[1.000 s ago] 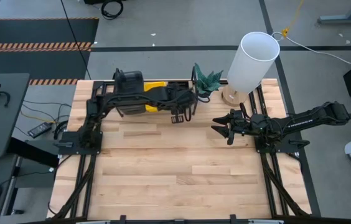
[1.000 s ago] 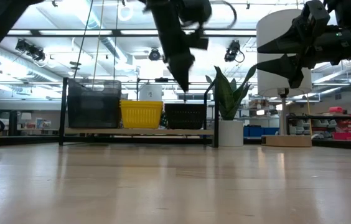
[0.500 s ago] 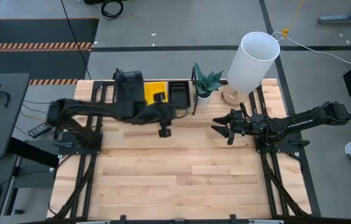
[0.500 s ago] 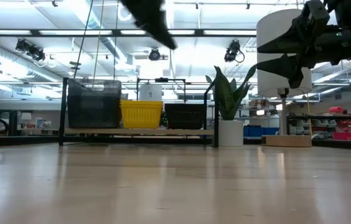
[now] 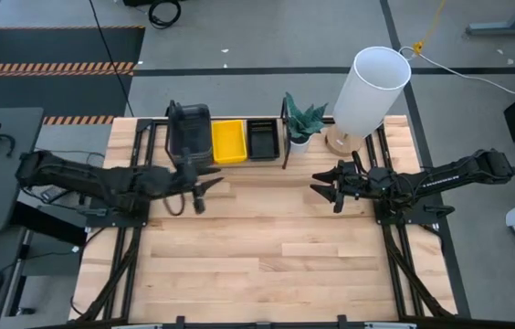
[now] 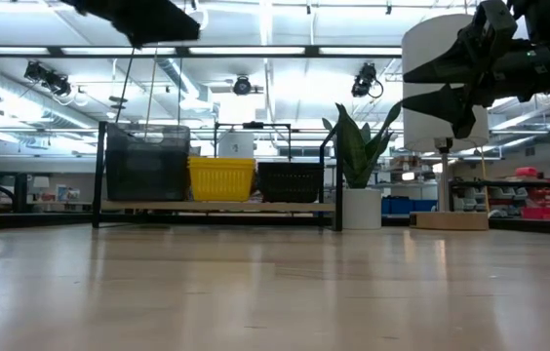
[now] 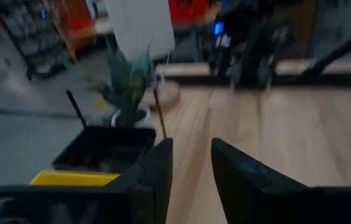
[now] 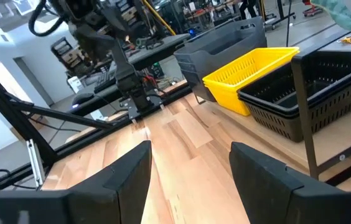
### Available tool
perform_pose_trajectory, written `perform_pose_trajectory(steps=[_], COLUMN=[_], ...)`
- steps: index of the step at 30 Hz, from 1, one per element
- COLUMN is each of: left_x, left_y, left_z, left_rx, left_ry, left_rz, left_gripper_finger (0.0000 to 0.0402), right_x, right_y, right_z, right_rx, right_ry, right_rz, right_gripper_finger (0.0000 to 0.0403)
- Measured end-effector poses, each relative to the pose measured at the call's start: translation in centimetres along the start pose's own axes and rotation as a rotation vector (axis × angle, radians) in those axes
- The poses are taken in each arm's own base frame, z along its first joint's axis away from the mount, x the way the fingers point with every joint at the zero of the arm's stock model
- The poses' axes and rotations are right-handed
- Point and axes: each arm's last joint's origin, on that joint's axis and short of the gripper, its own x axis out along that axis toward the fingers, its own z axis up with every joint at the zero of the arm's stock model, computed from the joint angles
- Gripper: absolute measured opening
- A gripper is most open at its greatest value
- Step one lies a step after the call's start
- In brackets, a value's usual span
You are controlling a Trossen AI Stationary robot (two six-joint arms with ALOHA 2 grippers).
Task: Stack baskets on shelf by color
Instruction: Return to Home Position
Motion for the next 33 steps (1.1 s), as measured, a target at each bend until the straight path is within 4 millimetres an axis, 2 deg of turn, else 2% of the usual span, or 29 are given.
perform_pose_trajectory(steps=[6, 12, 22, 27, 33], left_x=[-3.2, -4.9, -5.6, -5.7, -5.7], left_y=[0.3, 0.2, 0.6, 0.7, 0.7], left_z=[-1.2, -3.4, -8.4, -9.6, -10.1], left_rx=[-0.042, -0.030, -0.124, -0.153, -0.145], left_ry=[-0.174, -0.272, -0.338, -0.364, -0.354], left_rz=[-0.020, -0.042, -0.014, -0.009, -0.009], left_gripper_finger=[0.0116, 0.0116, 0.0116, 0.0116, 0.0116], right_x=[0.0, 0.0, 0.0, -0.2, -1.2], right_y=[0.0, 0.0, 0.0, -0.2, -1.0], right_z=[0.0, 0.0, 0.1, -0.2, -1.3], right_rx=[0.000, 0.000, 0.001, -0.011, -0.059], right_ry=[0.000, 0.000, -0.004, 0.032, 0.184], right_rz=[-0.003, -0.003, 0.000, -0.017, -0.084], right_gripper_finger=[0.0221, 0.0221, 0.0221, 0.0221, 0.0221])
